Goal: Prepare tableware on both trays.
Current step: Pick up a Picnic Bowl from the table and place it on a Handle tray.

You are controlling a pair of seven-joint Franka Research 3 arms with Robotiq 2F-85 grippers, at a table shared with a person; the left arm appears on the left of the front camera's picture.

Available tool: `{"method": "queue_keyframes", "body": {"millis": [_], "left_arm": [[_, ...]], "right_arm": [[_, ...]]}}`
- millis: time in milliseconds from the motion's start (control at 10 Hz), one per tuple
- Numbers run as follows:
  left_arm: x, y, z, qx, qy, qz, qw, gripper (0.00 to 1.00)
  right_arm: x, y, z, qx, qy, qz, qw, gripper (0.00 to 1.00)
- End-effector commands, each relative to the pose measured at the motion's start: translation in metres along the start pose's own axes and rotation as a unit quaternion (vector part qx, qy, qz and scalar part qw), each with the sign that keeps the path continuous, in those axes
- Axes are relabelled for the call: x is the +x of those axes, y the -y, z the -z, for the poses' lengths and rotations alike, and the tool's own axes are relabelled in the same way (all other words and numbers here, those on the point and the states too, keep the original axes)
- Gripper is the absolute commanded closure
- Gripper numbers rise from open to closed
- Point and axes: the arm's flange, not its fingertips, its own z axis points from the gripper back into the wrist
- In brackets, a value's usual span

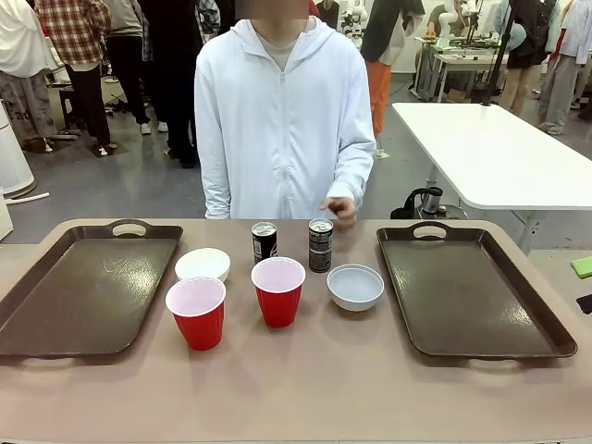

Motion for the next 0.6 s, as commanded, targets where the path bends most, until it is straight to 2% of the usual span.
{"method": "queue_keyframes", "body": {"millis": [0, 300, 500], "left_arm": [[0.0, 0.001, -0.001, -0.008, 0.005, -0.003, 1.0, 0.0], [0.0, 0.0, 0.0, 0.0, 0.0, 0.0, 1.0, 0.0], [0.013, 0.041, 0.031, 0.122, 0.025, -0.002, 0.992, 0.0]], "right_arm": [[0.001, 0.0, 0.001, 0.007, 0.002, -0.003, 1.0, 0.0], [0.001, 0.0, 0.001, 0.007, 0.002, -0.003, 1.0, 0.0], [0.001, 0.0, 0.001, 0.007, 0.002, -0.003, 1.0, 0.0]]}}
